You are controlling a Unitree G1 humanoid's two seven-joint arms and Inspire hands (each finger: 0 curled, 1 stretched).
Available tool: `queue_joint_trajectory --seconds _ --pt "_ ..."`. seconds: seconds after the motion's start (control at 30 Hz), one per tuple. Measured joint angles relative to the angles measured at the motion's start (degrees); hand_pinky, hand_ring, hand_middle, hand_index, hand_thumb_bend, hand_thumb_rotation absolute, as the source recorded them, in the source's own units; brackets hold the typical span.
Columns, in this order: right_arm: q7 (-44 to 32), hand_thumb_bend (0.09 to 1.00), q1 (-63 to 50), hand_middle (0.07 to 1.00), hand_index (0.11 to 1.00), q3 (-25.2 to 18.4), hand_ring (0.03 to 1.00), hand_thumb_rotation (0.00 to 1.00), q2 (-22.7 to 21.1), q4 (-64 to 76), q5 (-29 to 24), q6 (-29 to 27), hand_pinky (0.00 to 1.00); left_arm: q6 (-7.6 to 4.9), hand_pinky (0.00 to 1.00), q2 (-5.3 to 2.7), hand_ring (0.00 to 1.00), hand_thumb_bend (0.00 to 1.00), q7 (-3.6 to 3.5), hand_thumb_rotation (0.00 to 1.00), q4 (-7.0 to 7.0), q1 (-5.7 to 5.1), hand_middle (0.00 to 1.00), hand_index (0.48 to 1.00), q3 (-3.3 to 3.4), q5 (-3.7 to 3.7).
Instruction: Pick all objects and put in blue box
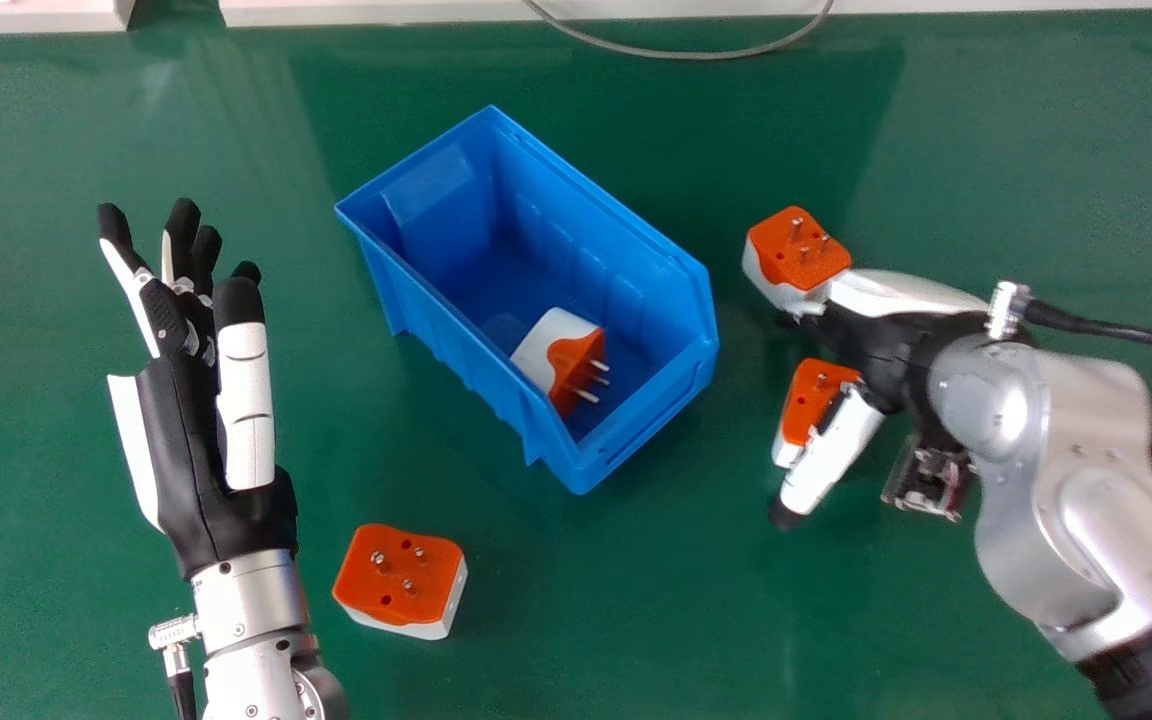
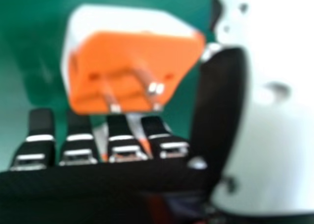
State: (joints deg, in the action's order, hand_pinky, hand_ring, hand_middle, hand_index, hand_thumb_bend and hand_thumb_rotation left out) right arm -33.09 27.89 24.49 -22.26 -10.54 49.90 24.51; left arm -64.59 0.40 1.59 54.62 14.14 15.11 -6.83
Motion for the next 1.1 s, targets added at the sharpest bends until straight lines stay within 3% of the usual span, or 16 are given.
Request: queue_joint_trajectory --seconds 0.03,0.1,0.13,0.17,0.2,0.27,0.3,0.47,0.6,1.1 --pt "1.6 0.956 0.0 0.658 0.884 0.0 0.507 0.14 0.2 -0.9 -0.2 -1.0 0.41 0.00 0.89 0.01 0.96 0.74 -0.05 0.83 0.00 -0.01 0.96 0.969 -0.01 -0.01" --pt "6.6 0.819 0.0 0.598 0.779 -0.6 0.502 0.06 0.6 -4.0 -1.1 -3.8 0.40 0.00 0.89 -0.03 0.96 0.75 -0.17 0.82 -0.02 -0.01 0.97 0.971 -0.02 -0.11" --pt "8.1 0.819 0.1 0.598 0.779 -1.0 0.502 0.06 0.8 -4.8 -1.9 -4.5 0.40 0.00 0.89 -0.04 0.96 0.75 -0.18 0.82 -0.02 -0.01 0.97 0.971 -0.02 -0.14" --pt "9.8 0.717 0.0 0.562 0.709 -1.6 0.479 0.04 1.4 -5.6 -2.9 -5.2 0.39 0.00 0.89 -0.04 0.96 0.75 -0.21 0.82 -0.03 -0.02 0.97 0.971 0.01 -0.26" --pt "11.8 0.717 -0.3 0.562 0.709 -1.8 0.479 0.04 2.2 -6.2 -3.7 -5.7 0.39 0.00 0.89 -0.04 0.96 0.75 -0.13 0.82 -0.02 -0.02 0.97 0.971 0.05 -0.39" --pt "13.7 0.598 -1.1 0.522 0.590 -1.8 0.438 0.01 2.4 -6.5 -5.1 -7.6 0.38 0.00 0.90 -0.04 0.96 0.74 -0.16 0.82 -0.02 -0.02 0.97 0.973 0.04 -0.51" --pt "14.5 0.582 -1.5 0.516 0.572 -1.8 0.432 0.01 2.5 -6.5 -5.2 -8.3 0.38 0.02 0.90 -0.04 0.96 0.73 -0.18 0.82 -0.01 -0.02 0.97 0.973 0.05 -0.58" --pt "15.1 0.543 -2.6 0.516 0.516 -1.8 0.428 0.00 1.7 -4.9 -8.6 -11.9 0.39 0.01 0.90 -0.08 0.96 0.74 -0.53 0.82 0.04 0.11 0.97 0.972 -0.02 -0.62" --pt "15.6 0.527 -3.4 0.518 0.488 -2.0 0.429 0.00 1.4 -4.1 -9.5 -12.6 0.40 0.01 0.90 -0.09 0.96 0.74 -0.53 0.82 0.06 0.17 0.97 0.970 0.04 -1.06" --pt "16.1 0.517 -5.9 0.517 0.479 -2.8 0.415 0.00 -0.1 1.3 -11.1 -13.9 0.41 0.01 0.89 -0.07 0.95 0.72 0.24 0.83 0.29 1.01 0.96 0.964 0.01 -0.22"
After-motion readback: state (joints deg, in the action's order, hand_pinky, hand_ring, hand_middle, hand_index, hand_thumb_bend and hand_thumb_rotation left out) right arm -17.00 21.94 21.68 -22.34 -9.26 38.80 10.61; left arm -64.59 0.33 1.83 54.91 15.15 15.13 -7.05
